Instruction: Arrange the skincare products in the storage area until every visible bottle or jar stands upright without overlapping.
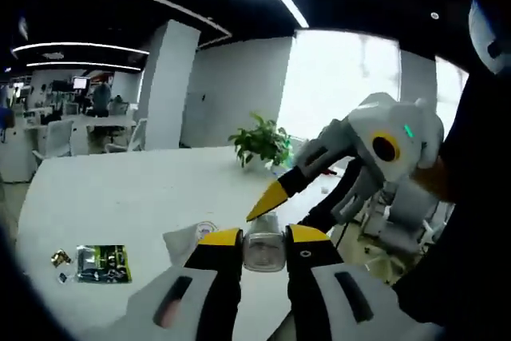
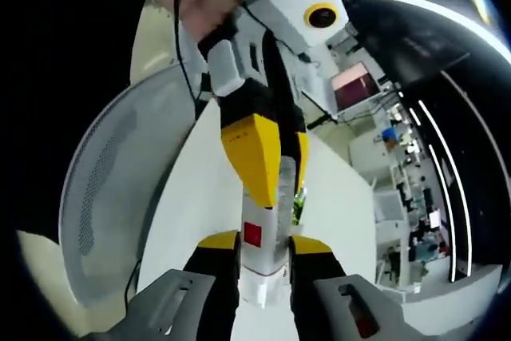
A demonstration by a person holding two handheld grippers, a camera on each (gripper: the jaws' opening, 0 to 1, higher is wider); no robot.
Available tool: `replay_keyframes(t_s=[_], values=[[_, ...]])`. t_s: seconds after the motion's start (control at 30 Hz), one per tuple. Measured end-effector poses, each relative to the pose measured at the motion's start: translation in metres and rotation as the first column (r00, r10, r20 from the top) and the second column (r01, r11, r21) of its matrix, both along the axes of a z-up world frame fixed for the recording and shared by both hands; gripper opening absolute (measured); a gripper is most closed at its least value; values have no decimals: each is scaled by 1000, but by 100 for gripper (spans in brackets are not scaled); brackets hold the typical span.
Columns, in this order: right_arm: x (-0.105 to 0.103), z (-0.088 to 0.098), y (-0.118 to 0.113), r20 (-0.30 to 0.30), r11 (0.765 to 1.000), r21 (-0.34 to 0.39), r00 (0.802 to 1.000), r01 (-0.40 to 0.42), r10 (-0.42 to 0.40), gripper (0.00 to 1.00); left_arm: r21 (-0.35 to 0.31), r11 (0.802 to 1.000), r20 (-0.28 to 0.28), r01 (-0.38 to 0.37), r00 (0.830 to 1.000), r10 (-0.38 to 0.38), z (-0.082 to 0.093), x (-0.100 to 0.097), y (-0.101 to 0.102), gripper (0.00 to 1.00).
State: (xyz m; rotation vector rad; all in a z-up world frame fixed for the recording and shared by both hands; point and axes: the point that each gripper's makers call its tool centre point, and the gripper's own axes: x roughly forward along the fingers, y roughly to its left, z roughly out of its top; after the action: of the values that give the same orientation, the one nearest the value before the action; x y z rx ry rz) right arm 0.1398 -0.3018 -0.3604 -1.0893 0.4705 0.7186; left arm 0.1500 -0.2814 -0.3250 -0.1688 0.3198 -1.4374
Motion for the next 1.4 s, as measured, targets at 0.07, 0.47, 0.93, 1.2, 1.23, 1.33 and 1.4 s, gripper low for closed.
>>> replay_keyframes(t_s=[0.07, 0.47, 0.93, 1.2, 1.23, 1.33, 1.4], values=[[1, 1, 0, -4, 1000, 18, 1000, 6, -5, 16, -3, 1000, -27, -2, 1000, 2, -3, 2, 2, 20], [9, 9, 1, 128, 999, -30, 992, 16, -12, 14, -88, 995, -136, -52, 990, 40, 1, 14, 10, 20], [-7, 18, -3, 68, 855, -456, 948, -248, 311, 12, 63, 989, -150, 133, 981, -123, -17, -21, -4, 22], [-7, 20, 0, 12, 757, -561, 911, -336, 413, 11, 216, 944, -89, 251, 968, -237, -26, -29, -7, 23], [-6, 19, -1, 9, 753, -565, 910, -337, 414, 11, 219, 942, -91, 253, 967, -238, -26, -29, -9, 23], [-4, 21, -3, 12, 746, -577, 909, -334, 416, 11, 223, 940, -85, 259, 966, -246, -25, -29, -12, 23], [0, 23, -8, 41, 766, -568, 920, -300, 391, 11, 209, 950, -82, 231, 972, -218, -23, -24, -14, 22]])
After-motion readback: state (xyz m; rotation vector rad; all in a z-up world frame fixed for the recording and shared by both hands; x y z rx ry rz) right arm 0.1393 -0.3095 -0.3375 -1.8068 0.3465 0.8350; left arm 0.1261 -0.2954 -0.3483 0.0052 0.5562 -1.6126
